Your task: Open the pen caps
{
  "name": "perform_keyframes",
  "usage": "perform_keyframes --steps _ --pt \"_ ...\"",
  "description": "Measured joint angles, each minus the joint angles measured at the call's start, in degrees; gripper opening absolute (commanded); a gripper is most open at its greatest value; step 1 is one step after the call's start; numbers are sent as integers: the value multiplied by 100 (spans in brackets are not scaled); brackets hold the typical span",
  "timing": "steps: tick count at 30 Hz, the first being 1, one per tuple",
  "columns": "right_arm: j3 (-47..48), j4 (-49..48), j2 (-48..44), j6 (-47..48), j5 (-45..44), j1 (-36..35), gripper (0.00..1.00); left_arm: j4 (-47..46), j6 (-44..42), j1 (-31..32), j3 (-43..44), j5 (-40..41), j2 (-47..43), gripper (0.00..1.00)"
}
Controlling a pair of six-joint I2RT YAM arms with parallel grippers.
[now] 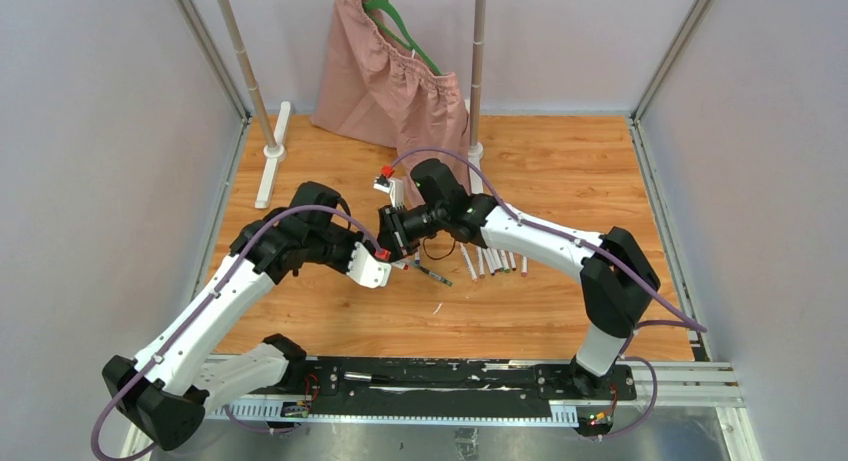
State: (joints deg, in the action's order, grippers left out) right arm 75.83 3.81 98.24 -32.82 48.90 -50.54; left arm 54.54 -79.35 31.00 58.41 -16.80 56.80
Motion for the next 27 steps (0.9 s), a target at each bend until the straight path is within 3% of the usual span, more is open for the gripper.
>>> perform_keyframes --steps 13,17,22,27 --pt "-918 -481 -437 7 -557 79 0 -1025 -144 179 -693 461 42 0" --pt "-1447 24 -931 125 -538 210 0 -1252 -168 -273 -758 1156 199 0" --pt "-1705 525 -1274 409 -640 278 0 -1416 -166 -658 -752 1432 562 0" --pt "-1799 1036 -1681 861 -2070 323 0 -1403 142 -1051 -713 1329 885 0"
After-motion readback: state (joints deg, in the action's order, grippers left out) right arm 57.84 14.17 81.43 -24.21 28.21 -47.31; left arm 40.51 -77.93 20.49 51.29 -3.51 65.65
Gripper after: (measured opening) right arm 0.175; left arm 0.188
